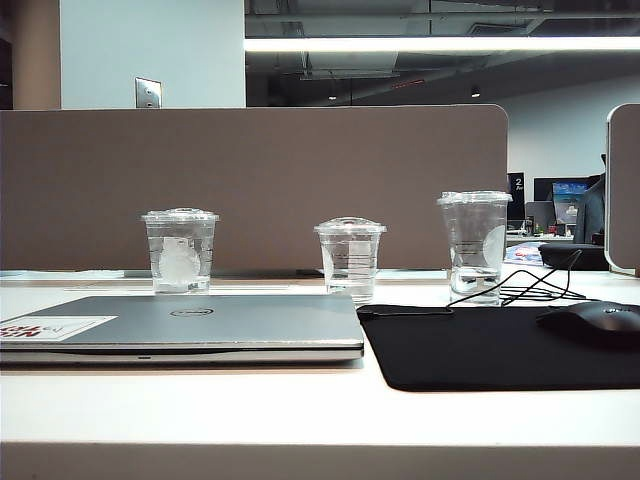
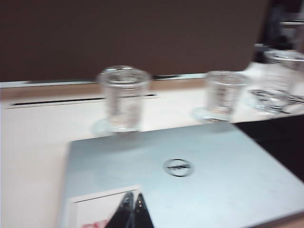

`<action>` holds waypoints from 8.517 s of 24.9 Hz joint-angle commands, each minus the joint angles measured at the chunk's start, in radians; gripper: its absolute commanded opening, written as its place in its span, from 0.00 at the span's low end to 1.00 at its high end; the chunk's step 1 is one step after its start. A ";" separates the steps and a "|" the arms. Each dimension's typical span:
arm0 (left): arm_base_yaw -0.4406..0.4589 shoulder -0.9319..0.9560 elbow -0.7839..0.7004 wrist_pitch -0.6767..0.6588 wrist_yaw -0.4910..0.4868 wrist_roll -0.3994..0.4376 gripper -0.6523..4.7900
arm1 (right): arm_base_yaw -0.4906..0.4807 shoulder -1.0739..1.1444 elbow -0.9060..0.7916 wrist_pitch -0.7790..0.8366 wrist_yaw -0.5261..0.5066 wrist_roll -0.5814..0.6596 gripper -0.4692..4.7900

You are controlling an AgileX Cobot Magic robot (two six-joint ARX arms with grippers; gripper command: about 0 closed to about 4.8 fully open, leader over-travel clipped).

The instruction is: Pick up the coffee cup on the middle and place it on the right side of the laptop.

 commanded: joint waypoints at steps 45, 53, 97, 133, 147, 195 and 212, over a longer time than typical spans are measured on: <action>-0.181 0.006 0.003 -0.091 0.003 0.004 0.11 | 0.275 1.692 0.819 0.647 -0.444 0.007 1.00; -0.181 0.005 0.003 -0.092 0.003 0.004 0.11 | 0.316 2.020 1.004 0.779 -0.443 -0.090 1.00; -0.181 0.000 0.003 -0.098 0.002 0.004 0.11 | 0.374 2.314 1.353 0.766 -0.354 -0.092 1.00; -0.181 0.000 0.003 -0.097 0.003 0.004 0.11 | 0.373 2.065 1.173 0.846 -0.395 -0.030 0.61; -0.181 0.000 0.003 -0.097 0.002 0.004 0.11 | 0.373 1.770 0.570 1.125 -0.301 0.002 0.61; -0.234 0.000 0.003 -0.187 0.002 0.004 0.11 | 0.373 1.454 0.192 1.089 -0.264 0.122 0.99; 0.071 0.000 0.004 -0.142 0.002 0.004 0.11 | 0.373 0.912 0.090 0.964 -0.422 0.253 0.08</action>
